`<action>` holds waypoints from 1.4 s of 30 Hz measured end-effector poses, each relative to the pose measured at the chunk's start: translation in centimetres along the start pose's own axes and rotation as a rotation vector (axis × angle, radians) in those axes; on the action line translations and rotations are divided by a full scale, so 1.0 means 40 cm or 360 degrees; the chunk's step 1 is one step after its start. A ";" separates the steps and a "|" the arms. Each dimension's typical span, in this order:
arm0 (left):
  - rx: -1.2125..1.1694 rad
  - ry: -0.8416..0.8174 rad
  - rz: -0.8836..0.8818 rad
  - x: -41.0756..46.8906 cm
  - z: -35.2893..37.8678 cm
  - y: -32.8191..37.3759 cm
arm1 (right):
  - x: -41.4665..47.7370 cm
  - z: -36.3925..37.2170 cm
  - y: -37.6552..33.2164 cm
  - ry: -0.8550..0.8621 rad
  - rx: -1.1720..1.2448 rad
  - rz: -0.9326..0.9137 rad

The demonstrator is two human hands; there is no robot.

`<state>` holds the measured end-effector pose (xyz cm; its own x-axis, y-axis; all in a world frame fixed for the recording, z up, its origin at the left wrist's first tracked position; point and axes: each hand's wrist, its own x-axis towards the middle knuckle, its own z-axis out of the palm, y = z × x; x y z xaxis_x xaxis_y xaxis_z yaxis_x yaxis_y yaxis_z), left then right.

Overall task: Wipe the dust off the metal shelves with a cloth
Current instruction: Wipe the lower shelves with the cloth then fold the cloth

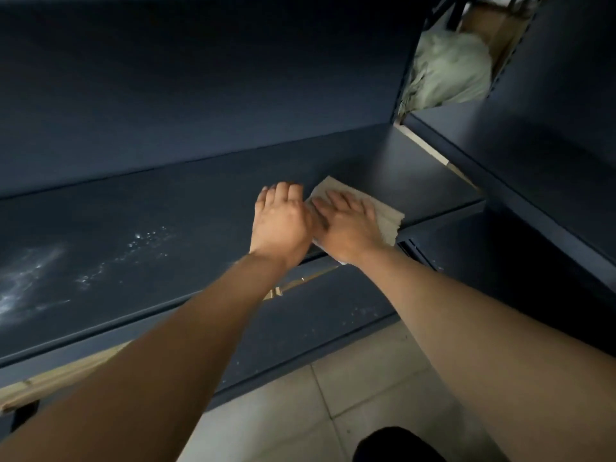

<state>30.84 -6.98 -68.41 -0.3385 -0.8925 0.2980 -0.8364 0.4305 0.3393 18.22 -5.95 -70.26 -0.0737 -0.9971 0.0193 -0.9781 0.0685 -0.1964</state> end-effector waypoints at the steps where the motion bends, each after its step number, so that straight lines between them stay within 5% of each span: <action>1: -0.0028 0.0022 -0.0008 -0.001 0.010 0.000 | 0.001 0.014 0.003 0.0033 -0.0075 -0.0009; 42: 0.0096 -0.0104 -0.0040 0.160 0.215 0.210 | 0.254 -0.047 0.404 0.0092 -0.0187 0.0474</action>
<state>17.96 -10.22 -71.34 -0.3425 -0.9108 0.2306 -0.8689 0.4005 0.2908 1.30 -14.91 -71.39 -0.3675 -0.9294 0.0346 -0.9275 0.3635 -0.0874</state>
